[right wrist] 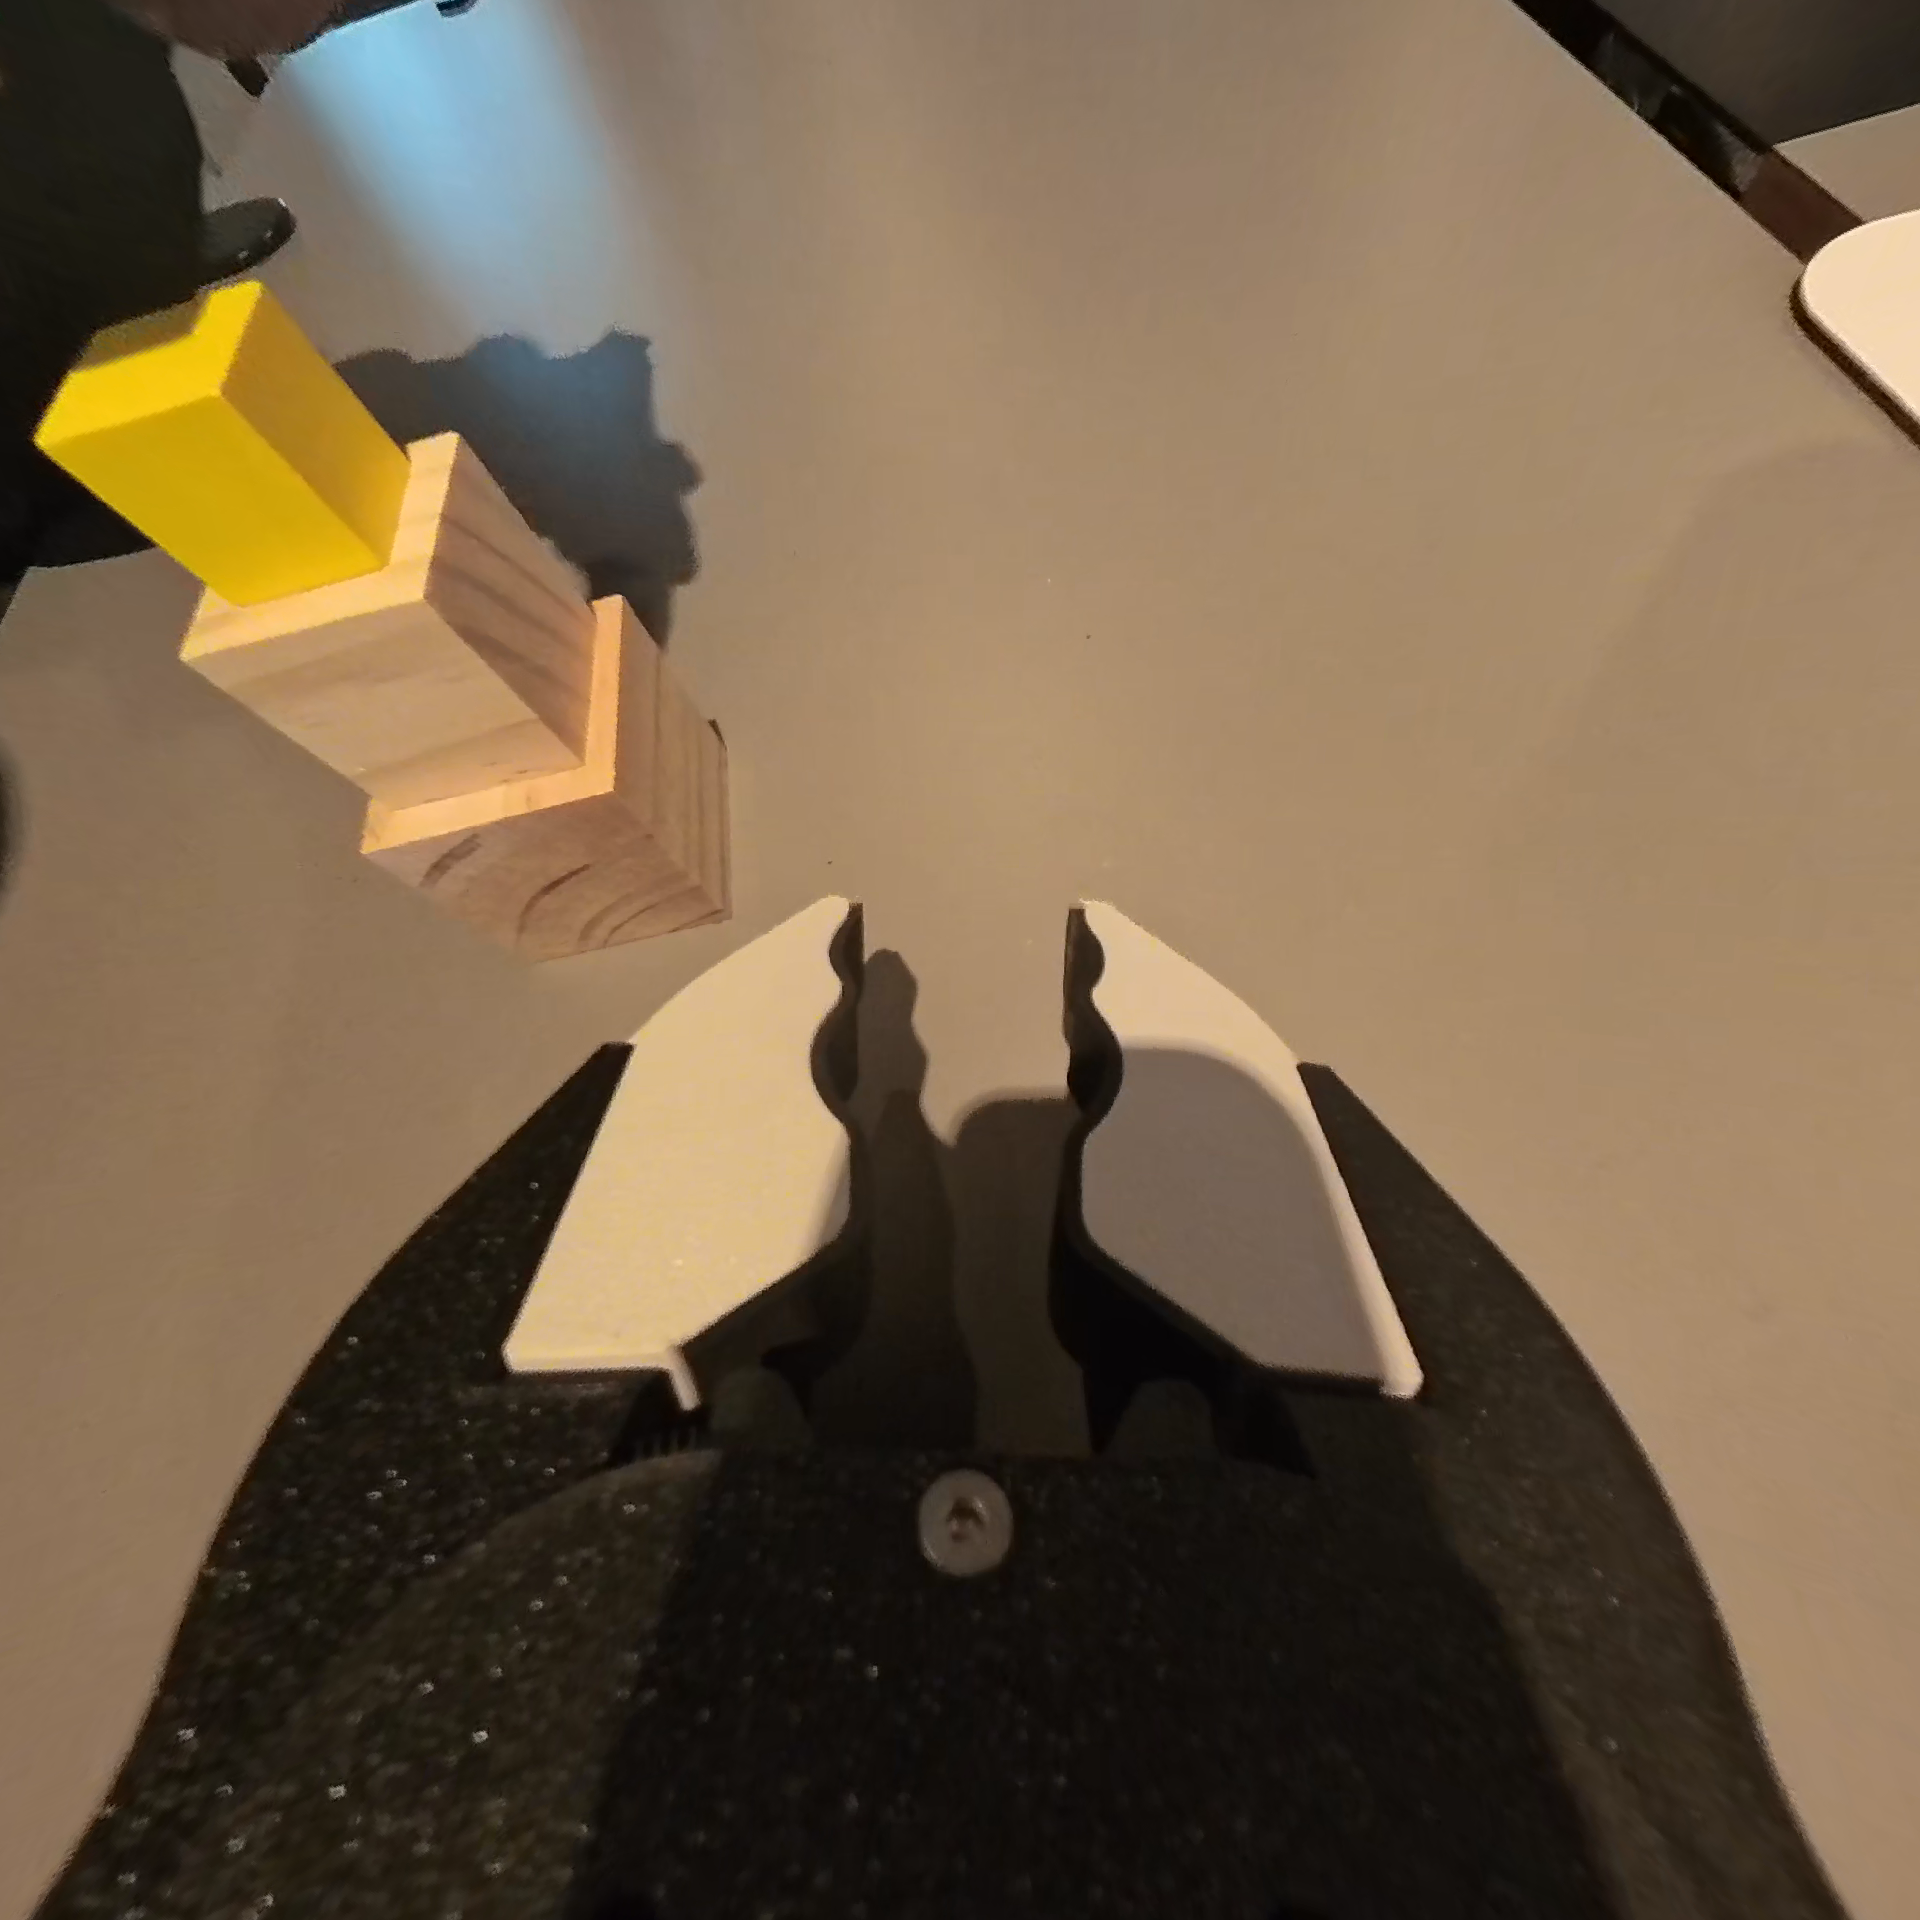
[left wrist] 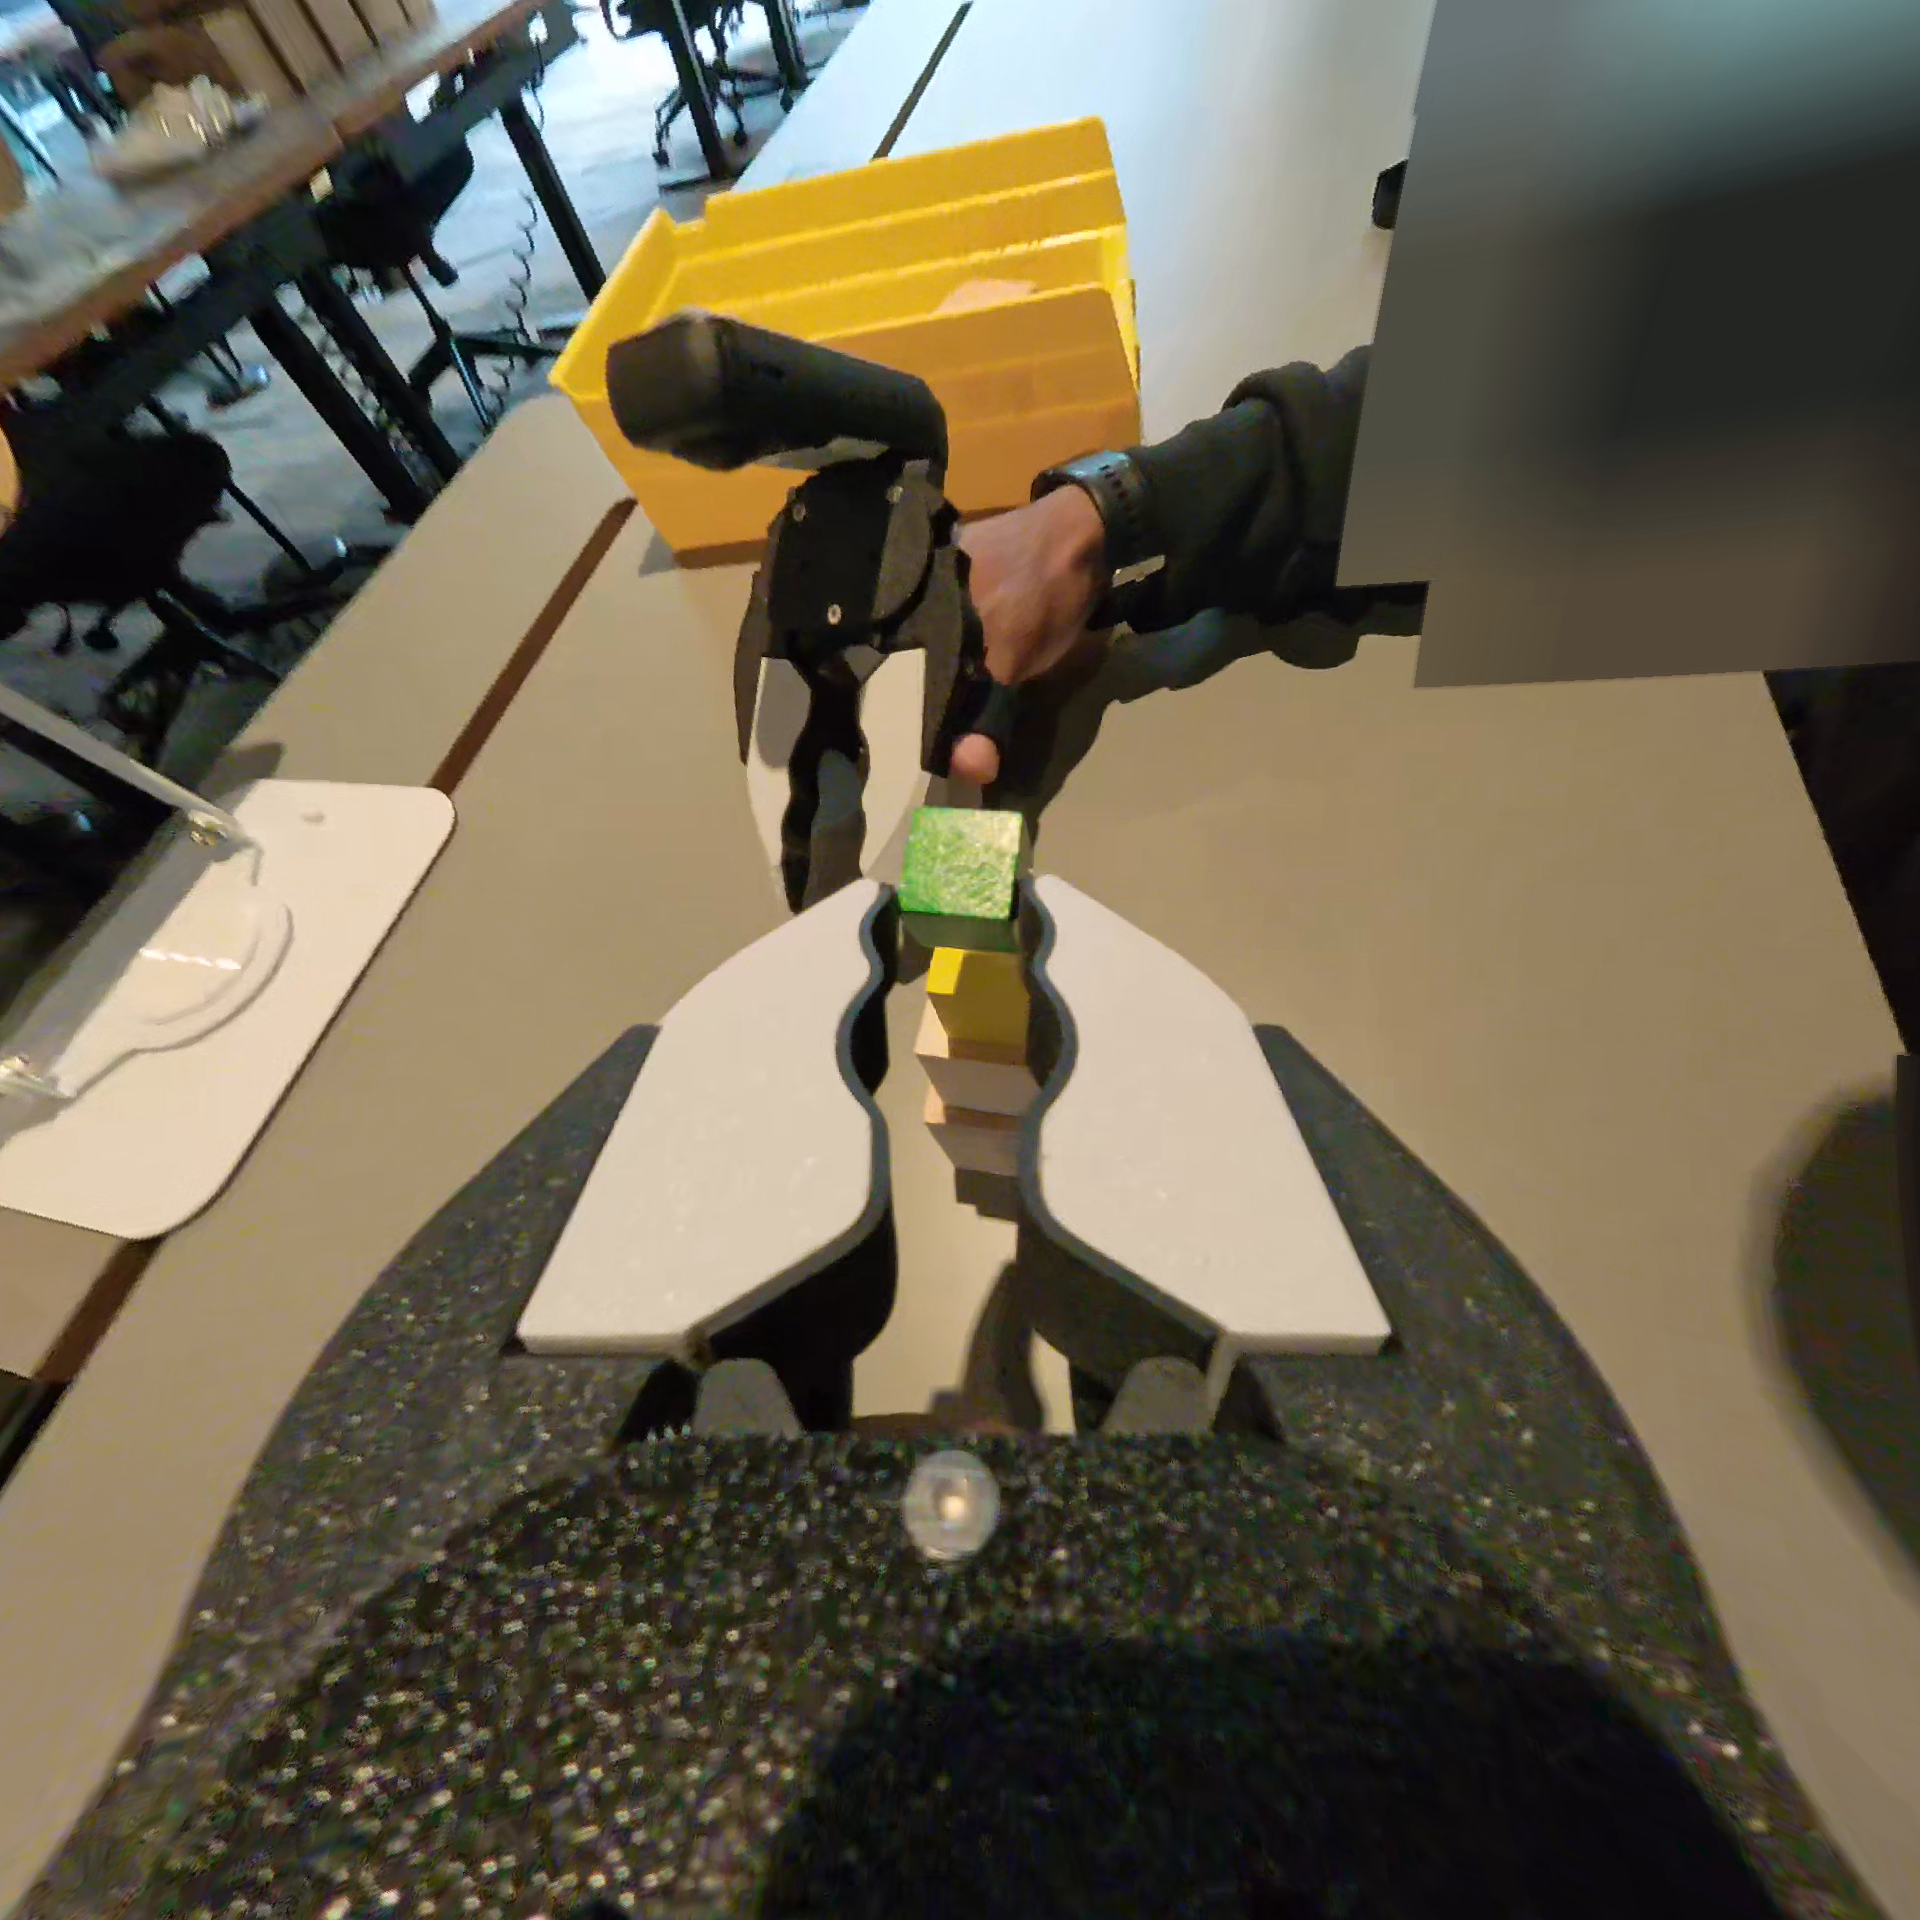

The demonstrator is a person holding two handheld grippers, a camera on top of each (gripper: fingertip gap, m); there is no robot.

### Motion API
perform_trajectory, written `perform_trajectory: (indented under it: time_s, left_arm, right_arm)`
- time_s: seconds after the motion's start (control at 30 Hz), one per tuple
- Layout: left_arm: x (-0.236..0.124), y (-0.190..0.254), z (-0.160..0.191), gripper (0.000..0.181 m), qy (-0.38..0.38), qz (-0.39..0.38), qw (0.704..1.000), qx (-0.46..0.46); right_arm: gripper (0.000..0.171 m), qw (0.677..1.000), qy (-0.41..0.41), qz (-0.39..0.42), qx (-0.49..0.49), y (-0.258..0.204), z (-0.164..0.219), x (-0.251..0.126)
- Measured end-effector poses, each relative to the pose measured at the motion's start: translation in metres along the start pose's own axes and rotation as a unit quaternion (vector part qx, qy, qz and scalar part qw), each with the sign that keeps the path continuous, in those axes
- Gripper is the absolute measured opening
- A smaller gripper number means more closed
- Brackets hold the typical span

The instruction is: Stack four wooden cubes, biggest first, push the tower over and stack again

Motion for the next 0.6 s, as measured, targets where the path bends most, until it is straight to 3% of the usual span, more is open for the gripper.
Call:
perform_trajectory:
  time_s: [0.17, 0.6]
  left_arm:
    - [0.006, -0.003, -0.001, 0.022, -0.031, 0.004, 0.999, -0.028]
    - [0.015, 0.008, -0.002, 0.022, -0.079, -0.007, 0.996, 0.030]
  right_arm:
    - [0.037, 1.000, -0.006, 0.000, -0.001, 0.000, 0.000, 0.001]
    - [0.037, 1.000, -0.007, -0.002, 0.001, 0.000, 0.000, 0.001]
Point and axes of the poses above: each gripper's, where its closed fingertips meet, x out along the fingers, z out of its underside, y = z × x across the jaws, the point moved 10 cm from there along -x, back along the fingers, and after that the axes turned 13 degrees about -z, right-handed, at the moved point
